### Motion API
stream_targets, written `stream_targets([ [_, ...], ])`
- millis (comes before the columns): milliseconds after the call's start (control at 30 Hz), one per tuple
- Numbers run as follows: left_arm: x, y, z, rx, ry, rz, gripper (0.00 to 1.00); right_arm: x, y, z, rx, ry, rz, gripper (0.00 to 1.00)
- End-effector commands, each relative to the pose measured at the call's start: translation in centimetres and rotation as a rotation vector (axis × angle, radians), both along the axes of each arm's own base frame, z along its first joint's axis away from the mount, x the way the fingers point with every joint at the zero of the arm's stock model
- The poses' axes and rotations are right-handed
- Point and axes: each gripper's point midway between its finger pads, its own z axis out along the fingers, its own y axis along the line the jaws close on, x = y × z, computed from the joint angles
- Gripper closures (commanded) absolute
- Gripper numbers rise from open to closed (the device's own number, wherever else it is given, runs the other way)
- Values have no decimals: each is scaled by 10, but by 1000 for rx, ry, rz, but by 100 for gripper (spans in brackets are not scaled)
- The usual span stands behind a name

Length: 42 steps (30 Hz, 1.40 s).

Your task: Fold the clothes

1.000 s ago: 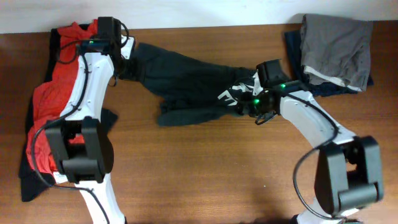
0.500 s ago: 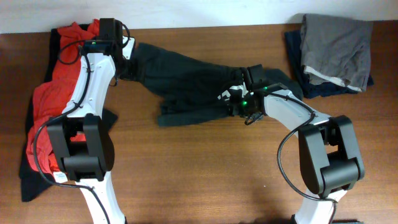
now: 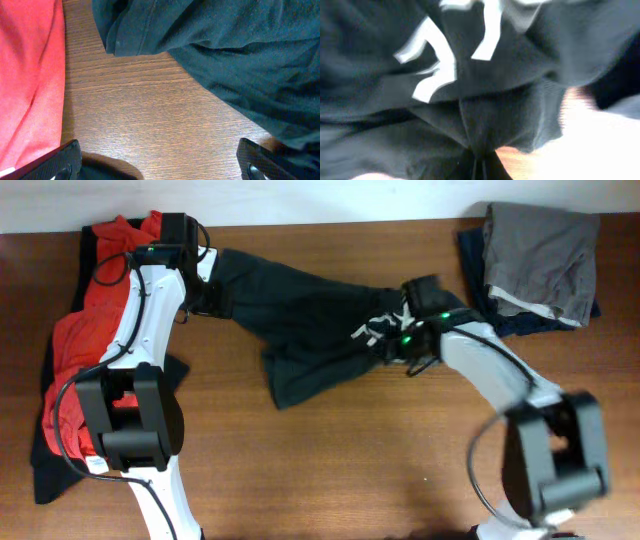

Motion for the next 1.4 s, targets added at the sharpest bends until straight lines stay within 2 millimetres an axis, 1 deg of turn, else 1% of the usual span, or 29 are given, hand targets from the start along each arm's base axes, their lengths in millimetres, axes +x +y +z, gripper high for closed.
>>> stream_targets([
  [0, 2, -2, 6, -29, -7, -21, 1, 12, -14, 71, -8, -167, 10, 96],
  [33, 0, -6, 7, -50, 0, -29, 1, 9, -17, 82, -9, -183, 11, 96],
  [100, 0, -11, 10, -79, -2, -37, 1, 1, -19, 99, -12, -193, 17, 96],
  [200, 2, -12, 20, -85, -22, -40, 1, -8, -21, 112, -15, -190, 23, 96],
  [333, 3, -12, 51, -85, -78, -43, 1, -25, -23, 135, -22, -179, 43, 96],
  [400, 0, -12, 68, -84, -107, -44, 1, -33, -24, 150, -24, -181, 50, 96],
  [433, -3, -12, 77, -84, -121, -44, 1, -38, -24, 160, -27, -184, 58, 96],
  [467, -7, -12, 86, -84, -132, -45, 1, -45, -25, 174, -31, -187, 73, 96],
  [500, -13, -12, 101, -84, -152, -46, 1, -51, -26, 184, -36, -189, 86, 96],
  [567, -22, -12, 122, -84, -182, -49, 1, -65, -29, 207, -50, -194, 112, 96],
  [667, -28, -13, 133, -85, -197, -52, 1, -73, -33, 228, -69, -234, 132, 96],
  [733, -29, -16, 132, -93, -192, -58, 1, -68, -42, 235, -114, -270, 103, 96],
  [800, -30, -26, 122, -116, -167, -111, 1, -60, -46, 235, -137, -289, 87, 96],
  [867, -29, -30, 106, -119, -129, -139, 1, -55, -44, 233, -137, -290, 87, 96],
  [933, -28, -31, 77, -113, -62, -157, 1, -50, -44, 227, -139, -275, 89, 96],
  [1033, -25, -31, 47, -112, -5, -160, 1, -47, -43, 221, -141, -258, 91, 96],
  [1067, -24, -31, 30, -109, 31, -172, 1, -46, -43, 220, -142, -254, 91, 96],
  [1100, -23, -31, 20, -110, 50, -172, 1, -46, -43, 219, -143, -251, 91, 96],
  [1133, -23, -31, 12, -110, 66, -171, 1, -46, -43, 218, -143, -250, 91, 96],
  [1233, -25, -33, -23, -119, 143, -195, 2, -43, -42, 219, -142, -259, 91, 96],
  [1267, -28, -43, -32, -154, 167, -259, 2, -42, -42, 220, -141, -262, 90, 96],
  [1300, -32, -53, -38, -187, 183, -327, 2, -42, -42, 220, -141, -263, 90, 96],
  [1367, -39, -63, -50, -205, 224, -411, 2, -42, -42, 220, -141, -262, 90, 96],
])
